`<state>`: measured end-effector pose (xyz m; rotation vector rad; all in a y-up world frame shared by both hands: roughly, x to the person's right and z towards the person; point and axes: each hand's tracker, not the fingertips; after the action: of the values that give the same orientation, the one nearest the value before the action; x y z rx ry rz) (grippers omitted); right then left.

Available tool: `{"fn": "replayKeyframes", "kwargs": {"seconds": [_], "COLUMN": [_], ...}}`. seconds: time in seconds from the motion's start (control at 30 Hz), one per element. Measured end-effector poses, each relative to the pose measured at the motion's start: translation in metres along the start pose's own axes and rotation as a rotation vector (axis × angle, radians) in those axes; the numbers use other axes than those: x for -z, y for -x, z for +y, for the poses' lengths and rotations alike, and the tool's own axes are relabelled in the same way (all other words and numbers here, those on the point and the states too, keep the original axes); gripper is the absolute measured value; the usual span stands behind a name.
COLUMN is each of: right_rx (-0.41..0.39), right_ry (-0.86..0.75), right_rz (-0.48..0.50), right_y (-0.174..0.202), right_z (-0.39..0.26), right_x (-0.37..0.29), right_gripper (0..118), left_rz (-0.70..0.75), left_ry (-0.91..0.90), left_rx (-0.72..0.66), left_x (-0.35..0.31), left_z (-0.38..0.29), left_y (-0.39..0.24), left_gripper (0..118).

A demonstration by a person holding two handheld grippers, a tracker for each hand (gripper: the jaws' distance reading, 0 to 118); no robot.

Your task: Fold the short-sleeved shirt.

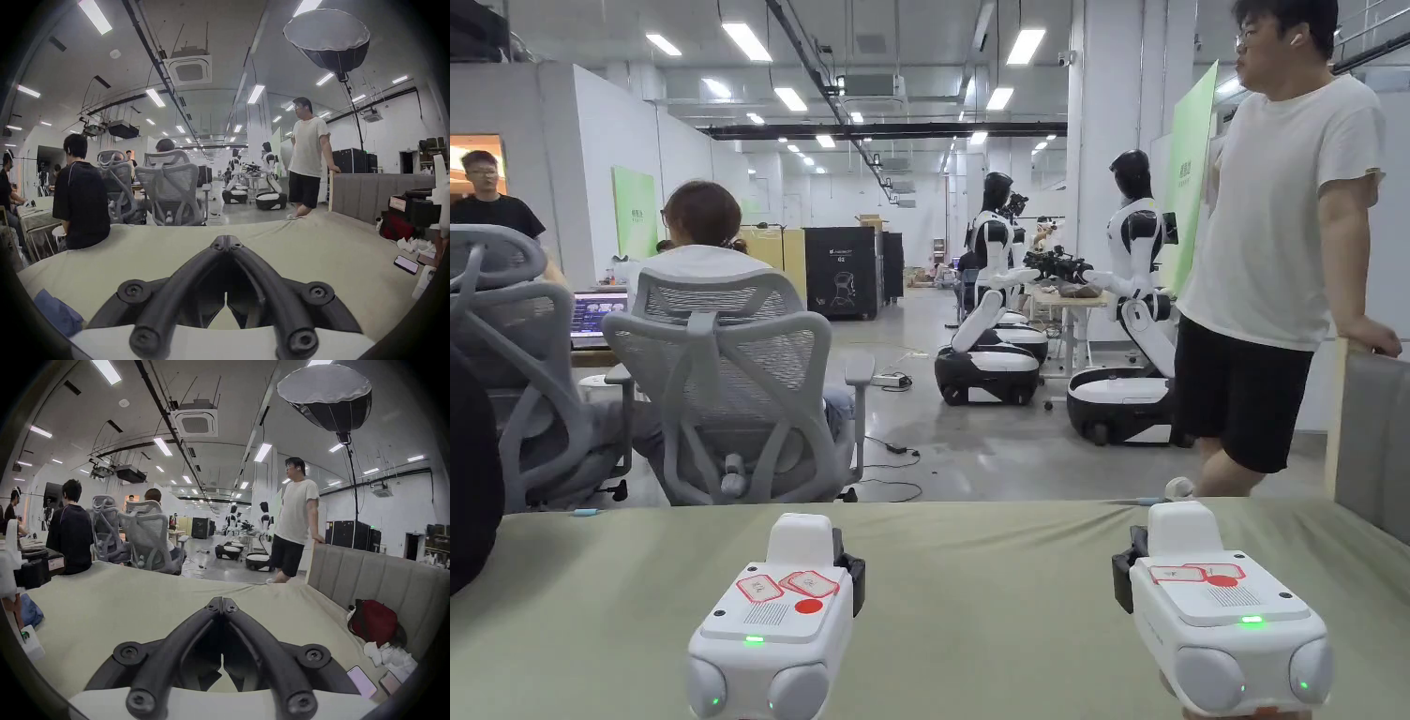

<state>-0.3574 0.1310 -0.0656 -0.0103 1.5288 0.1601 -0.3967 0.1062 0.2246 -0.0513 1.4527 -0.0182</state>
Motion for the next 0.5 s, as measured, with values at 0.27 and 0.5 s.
{"fn": "replayKeyframes", "kwargs": {"seconds": [0.27, 0.5], "right_rx": [-0.01, -0.022], "right_ry": [0.004, -0.015], "right_rz": [0.022, 0.011], "right_y": [0.003, 0.008], "right_z": [0.0, -0.006], "right_x": [0.007, 0.008], "right_gripper": [21, 118], "left_rz": [-0.003, 0.014], "left_ry": [0.019, 0.02], "left_rx": [-0.004, 0.033], "left_x": [-0.01, -0.009], "left_z": [0.011, 0.0], "left_y": [-0.011, -0.009], "left_gripper": [60, 118]}}
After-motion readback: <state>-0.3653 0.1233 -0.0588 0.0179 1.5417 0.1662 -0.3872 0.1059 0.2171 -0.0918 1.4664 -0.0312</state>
